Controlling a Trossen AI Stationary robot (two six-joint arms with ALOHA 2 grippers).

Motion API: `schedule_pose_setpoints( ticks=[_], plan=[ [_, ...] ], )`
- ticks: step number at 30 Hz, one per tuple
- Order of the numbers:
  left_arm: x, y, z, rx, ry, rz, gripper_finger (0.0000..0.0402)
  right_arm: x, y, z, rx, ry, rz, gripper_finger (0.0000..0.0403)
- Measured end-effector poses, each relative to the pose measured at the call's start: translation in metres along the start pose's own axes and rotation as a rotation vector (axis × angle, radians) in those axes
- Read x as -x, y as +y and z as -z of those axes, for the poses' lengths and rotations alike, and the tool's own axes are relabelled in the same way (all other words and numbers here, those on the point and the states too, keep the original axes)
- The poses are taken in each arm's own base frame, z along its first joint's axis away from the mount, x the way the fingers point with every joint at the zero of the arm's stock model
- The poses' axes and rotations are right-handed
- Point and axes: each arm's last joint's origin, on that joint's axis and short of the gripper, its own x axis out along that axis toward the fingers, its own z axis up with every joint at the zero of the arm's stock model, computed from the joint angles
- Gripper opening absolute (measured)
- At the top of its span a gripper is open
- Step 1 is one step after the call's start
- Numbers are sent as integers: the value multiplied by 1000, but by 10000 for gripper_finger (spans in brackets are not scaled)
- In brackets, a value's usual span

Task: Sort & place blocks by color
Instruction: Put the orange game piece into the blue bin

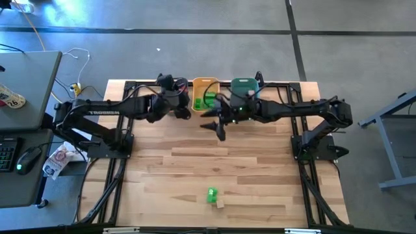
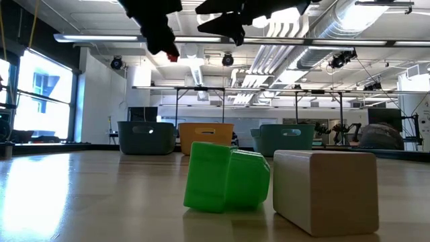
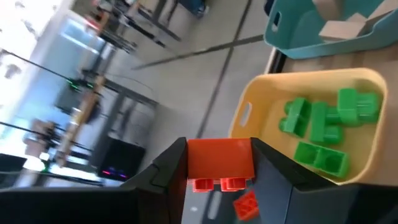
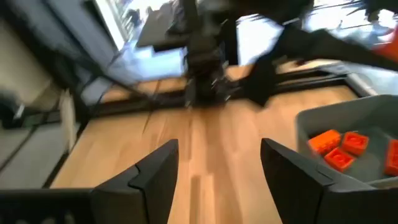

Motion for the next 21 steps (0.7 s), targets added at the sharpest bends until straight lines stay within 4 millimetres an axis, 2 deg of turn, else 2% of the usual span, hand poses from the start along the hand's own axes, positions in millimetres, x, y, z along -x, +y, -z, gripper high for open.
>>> schedule_pose_setpoints(
  ticks=[6, 14, 21],
  plan=[
    [-19, 12, 17, 161, 73, 92, 121, -2, 19, 14, 120, 126, -46, 213],
    [-38, 27, 41, 352, 190, 155, 121, -4, 49, 21, 254, 157, -133, 213],
    [-59, 27, 56, 462, 292, 217, 121, -3, 58, 27, 280, 201, -159, 213]
  ],
)
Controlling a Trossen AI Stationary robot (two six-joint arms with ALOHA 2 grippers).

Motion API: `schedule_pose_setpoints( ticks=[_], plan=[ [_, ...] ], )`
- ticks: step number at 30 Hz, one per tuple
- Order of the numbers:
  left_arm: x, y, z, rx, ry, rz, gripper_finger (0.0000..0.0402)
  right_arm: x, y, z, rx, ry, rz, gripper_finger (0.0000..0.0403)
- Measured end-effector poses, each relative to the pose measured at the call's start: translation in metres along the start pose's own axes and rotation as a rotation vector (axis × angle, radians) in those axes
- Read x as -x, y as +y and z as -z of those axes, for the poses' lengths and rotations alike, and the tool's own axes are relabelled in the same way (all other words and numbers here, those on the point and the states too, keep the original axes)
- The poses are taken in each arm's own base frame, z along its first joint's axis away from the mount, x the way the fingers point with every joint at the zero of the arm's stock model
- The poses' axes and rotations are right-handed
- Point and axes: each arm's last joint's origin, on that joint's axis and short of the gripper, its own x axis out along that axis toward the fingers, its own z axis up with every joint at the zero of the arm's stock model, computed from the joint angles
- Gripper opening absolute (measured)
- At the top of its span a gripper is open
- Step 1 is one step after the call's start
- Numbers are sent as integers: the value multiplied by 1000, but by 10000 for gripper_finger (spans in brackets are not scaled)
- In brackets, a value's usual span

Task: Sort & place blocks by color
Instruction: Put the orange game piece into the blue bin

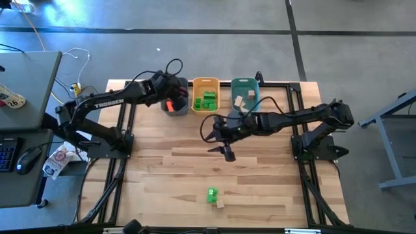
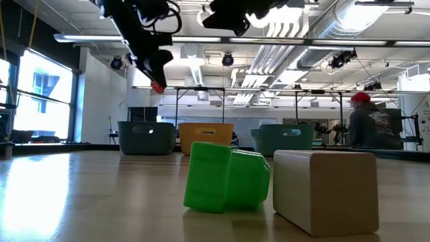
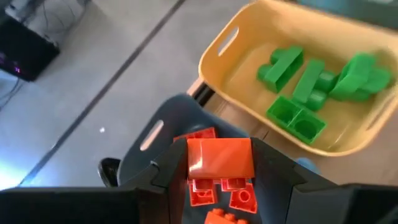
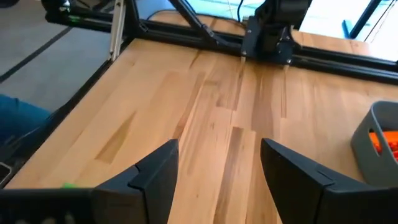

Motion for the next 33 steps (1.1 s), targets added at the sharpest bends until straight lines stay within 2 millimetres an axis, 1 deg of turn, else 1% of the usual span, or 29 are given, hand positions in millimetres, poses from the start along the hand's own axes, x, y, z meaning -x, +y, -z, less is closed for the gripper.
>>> schedule_pose_setpoints(
  ticks=[5, 9, 13, 17, 20, 28, 33],
  plan=[
    [-23, -2, 4, -7, 76, -7, 121, 0, 3, 10, 72, 99, -23, 213],
    [-39, -3, 8, -9, 128, 14, 121, 1, 4, 15, 69, 151, -34, 213],
    [-54, -2, 13, 14, 181, 18, 121, 1, 4, 16, 66, 160, -35, 213],
    [-71, -3, 20, 24, 249, 86, 121, 1, 4, 16, 67, 160, -35, 213],
    [-82, -5, 25, 15, 290, 82, 121, 1, 4, 16, 67, 161, -36, 213],
    [-100, -13, 34, -10, 353, 90, 123, 1, 4, 16, 66, 165, -37, 213],
    [-103, -14, 36, -2, 367, 92, 139, 1, 5, 17, 80, 176, -53, 213]
  ],
)
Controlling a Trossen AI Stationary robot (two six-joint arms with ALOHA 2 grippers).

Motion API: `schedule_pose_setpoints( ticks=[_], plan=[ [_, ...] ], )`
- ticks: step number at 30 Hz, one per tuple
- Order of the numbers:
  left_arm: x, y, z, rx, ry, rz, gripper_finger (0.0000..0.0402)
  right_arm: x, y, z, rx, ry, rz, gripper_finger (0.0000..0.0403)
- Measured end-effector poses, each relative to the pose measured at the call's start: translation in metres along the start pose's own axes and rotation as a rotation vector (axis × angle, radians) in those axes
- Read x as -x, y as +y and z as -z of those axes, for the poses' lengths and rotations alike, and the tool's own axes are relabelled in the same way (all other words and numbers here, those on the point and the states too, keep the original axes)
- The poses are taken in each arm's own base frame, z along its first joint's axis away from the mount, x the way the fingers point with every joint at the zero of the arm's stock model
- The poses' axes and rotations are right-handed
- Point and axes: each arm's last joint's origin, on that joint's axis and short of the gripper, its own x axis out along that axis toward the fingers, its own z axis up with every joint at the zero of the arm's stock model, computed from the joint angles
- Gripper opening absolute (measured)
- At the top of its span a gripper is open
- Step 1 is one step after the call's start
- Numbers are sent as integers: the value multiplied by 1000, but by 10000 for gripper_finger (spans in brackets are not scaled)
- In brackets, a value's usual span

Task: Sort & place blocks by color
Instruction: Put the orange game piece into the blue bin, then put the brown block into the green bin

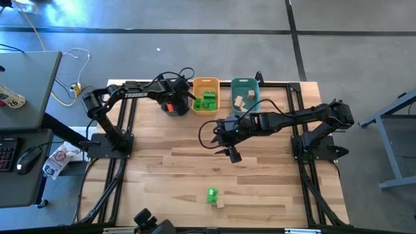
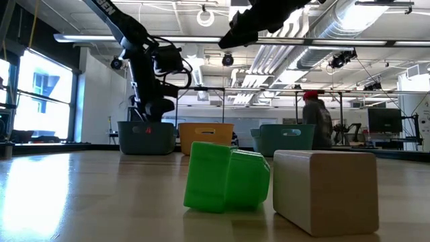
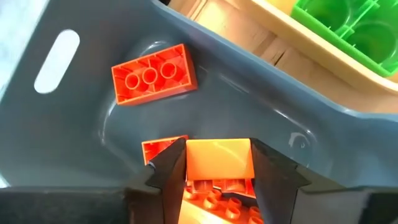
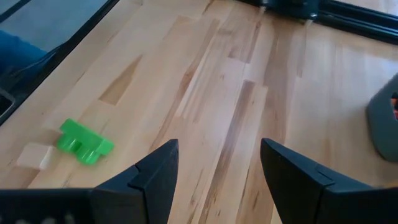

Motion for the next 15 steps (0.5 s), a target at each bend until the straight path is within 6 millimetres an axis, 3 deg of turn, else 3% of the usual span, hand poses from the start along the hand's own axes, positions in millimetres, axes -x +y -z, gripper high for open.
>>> schedule_pose_setpoints(
  ticks=[15],
  plan=[
    [6, 1, 5, 90, 75, 30, 222, -4, 31, -5, 93, -5, -119, 213]
  ],
)
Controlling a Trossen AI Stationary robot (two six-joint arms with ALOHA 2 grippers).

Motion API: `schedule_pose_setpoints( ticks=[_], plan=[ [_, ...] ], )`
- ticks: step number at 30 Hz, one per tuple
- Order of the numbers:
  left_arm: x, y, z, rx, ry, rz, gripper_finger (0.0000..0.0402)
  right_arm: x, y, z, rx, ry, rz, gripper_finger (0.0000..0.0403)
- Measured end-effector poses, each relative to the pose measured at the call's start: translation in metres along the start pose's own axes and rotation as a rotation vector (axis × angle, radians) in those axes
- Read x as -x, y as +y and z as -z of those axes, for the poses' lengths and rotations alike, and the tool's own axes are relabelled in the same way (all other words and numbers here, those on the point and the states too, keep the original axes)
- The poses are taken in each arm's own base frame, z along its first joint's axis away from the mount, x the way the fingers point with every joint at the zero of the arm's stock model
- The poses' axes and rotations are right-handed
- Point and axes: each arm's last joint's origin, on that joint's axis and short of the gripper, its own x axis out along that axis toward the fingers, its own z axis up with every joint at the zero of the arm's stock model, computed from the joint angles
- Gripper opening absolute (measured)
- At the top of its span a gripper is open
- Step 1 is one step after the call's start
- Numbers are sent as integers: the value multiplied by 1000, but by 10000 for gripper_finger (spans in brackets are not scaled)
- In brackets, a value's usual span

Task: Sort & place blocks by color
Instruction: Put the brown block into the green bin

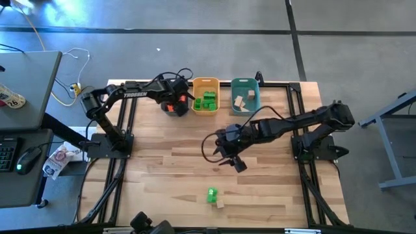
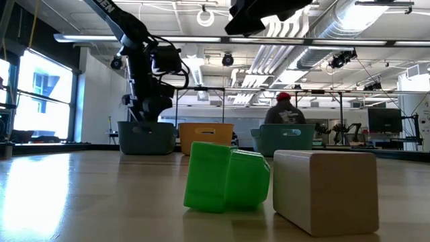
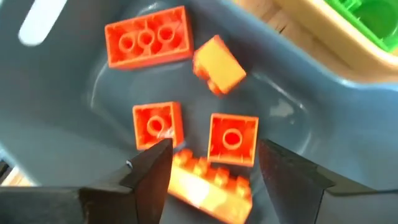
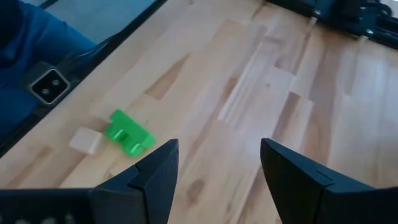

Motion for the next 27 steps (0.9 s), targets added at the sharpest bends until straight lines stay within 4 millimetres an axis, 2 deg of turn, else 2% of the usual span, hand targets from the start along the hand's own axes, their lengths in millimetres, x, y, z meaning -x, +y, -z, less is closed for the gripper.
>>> schedule_pose_setpoints(
  ticks=[4, 8, 16, 20, 27],
  plan=[
    [10, 2, -2, -1, 57, -6, 223, -2, 11, -3, 24, -3, -26, 213],
    [23, -4, -7, -4, 76, -4, 220, -4, 20, -5, 66, -5, -48, 213],
    [49, -41, -10, -94, 36, 36, 218, -16, 35, -7, 206, -7, -87, 213],
    [59, -61, -2, -160, 50, 52, 219, -32, 40, -2, 254, 20, -114, 213],
    [85, -81, 15, -191, 37, 103, 218, -56, 53, 3, 379, 28, -128, 213]
  ],
)
